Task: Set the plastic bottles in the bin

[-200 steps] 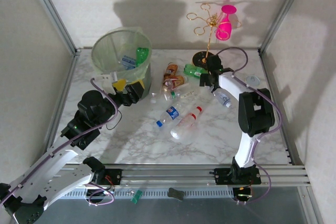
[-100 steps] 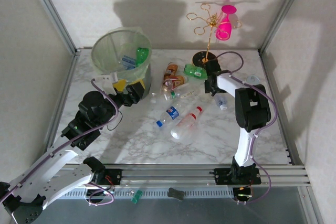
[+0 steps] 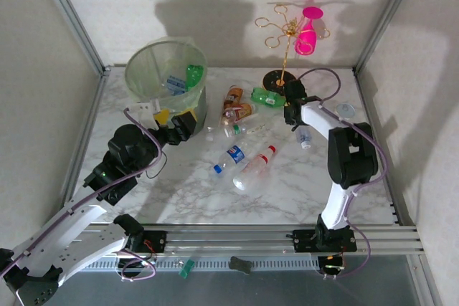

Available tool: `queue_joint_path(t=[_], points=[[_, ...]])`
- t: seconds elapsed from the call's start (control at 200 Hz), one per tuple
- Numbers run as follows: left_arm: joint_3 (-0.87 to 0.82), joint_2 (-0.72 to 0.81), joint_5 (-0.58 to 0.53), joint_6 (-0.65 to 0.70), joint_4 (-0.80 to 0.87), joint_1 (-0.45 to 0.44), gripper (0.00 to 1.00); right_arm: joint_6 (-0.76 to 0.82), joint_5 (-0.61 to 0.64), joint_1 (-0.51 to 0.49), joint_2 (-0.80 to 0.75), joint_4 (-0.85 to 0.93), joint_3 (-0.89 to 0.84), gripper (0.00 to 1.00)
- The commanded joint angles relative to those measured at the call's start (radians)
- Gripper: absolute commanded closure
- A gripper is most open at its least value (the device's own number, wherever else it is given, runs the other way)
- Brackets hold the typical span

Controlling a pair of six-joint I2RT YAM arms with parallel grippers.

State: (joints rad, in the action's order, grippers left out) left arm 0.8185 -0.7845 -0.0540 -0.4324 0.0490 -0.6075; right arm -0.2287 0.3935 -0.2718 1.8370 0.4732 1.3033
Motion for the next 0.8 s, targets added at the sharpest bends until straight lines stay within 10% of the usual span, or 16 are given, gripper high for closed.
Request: queue_joint_path(t=[0.0,0.796], points=[[0.013,0.003,-0.023,0.022,0.001,-0.007,0.05,-0.042,0.007,0.003,-0.119,-0.023,-0.027,0.64],[0.155,-0.163,0.247,-0.125,-0.010,-0.006,0.04,-0.146,-0.874,-0.024,-0.666,-0.326,-0.213,0.56]])
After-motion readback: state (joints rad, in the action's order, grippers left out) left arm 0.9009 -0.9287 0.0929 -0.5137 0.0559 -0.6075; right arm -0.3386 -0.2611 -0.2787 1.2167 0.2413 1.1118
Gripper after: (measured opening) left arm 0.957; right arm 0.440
